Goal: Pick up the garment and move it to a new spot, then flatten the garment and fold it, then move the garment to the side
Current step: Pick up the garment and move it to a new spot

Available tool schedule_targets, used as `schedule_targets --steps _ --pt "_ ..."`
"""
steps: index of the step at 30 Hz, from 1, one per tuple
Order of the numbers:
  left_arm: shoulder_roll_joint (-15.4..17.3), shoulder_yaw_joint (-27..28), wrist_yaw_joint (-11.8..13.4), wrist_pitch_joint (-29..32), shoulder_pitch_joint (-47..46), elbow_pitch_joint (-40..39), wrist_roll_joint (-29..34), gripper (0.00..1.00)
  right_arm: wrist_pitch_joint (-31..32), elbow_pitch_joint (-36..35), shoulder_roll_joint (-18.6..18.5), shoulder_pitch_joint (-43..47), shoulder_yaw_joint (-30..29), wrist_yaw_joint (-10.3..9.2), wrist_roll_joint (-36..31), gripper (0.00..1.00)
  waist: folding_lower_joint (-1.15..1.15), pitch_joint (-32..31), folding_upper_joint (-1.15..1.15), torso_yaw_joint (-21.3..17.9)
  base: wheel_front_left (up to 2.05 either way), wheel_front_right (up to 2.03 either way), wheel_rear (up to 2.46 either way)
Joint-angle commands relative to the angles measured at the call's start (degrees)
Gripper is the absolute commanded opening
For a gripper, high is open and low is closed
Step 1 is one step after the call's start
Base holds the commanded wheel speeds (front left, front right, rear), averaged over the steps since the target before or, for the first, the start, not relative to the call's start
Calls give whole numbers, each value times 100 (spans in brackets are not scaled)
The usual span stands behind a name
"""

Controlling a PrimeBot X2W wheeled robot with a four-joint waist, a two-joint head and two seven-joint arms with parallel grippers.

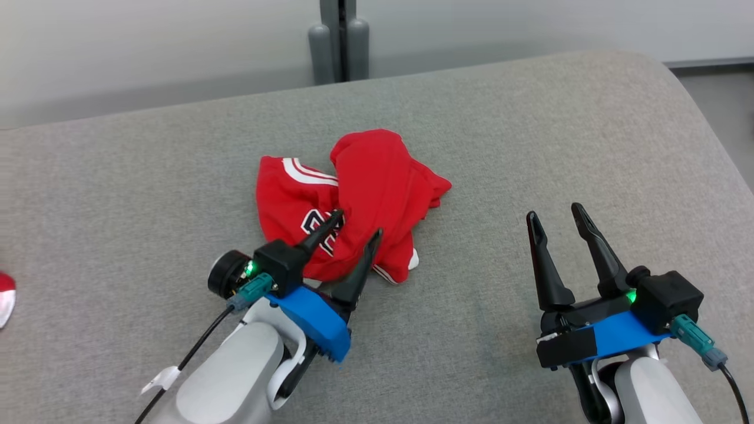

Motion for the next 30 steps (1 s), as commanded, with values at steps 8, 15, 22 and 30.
schedule_targets --steps 8,15,22,30 --pt "111 1081 261 -26 571 -1224 372 100 -20 57 -25 233 -113 3 -67 100 0 -341 0 324 0 0 0" --pt "341 2115 504 -25 1117 -1694 817 100 -20 117 -25 325 -190 3 -133 100 0 -533 0 596 0 0 0" --pt "320 3195 595 -26 1956 -1831 1081 100 -20 194 -26 437 -236 3 -167 100 0 -723 0 819 0 0 0" --pt "45 3878 432 -26 2672 -1880 1617 100 -21 316 -26 619 -309 2 -254 100 0 -940 0 1041 0 0 0"
